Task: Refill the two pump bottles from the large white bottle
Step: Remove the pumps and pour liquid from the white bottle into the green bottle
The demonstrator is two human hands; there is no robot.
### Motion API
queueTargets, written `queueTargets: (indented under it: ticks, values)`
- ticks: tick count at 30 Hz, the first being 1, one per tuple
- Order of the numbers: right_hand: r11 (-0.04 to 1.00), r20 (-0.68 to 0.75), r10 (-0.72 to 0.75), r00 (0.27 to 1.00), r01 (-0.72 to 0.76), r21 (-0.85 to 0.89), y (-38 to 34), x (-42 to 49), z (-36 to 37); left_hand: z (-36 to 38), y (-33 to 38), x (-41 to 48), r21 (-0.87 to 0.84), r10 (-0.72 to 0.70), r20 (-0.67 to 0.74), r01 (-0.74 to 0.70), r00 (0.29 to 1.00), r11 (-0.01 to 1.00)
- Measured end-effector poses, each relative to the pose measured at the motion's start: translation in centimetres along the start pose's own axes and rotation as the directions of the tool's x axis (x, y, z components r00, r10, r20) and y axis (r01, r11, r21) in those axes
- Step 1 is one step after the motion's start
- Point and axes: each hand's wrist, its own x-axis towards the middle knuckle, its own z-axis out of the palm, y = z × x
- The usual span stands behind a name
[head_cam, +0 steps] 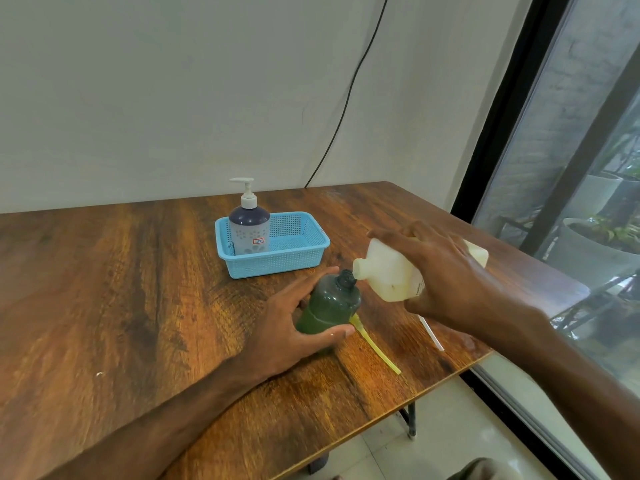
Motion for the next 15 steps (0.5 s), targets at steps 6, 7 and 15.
queueTargets:
  ticks: [6,7,15]
  values:
    - [1.0,0.005,-0.004,1.0,0.004,-0.001,0.12,0.01,-0.06,0.07,0.03,0.0,-0.006,0.013,-0.008,-0.013,1.0,1.0]
    - [1.0,0.006,-0.004,1.0,0.004,-0.001,0.13,0.01,-0.07,0.08,0.05,0.01,-0.007,0.015,-0.011,-0.015,1.0,1.0]
    - [1.0,0.018,0.013,1.0,-0.013,-0.015,0.08,0.06,-0.01,0.1,0.19,-0.03,-0.007,0.027,-0.014,-0.027,1.0,1.0]
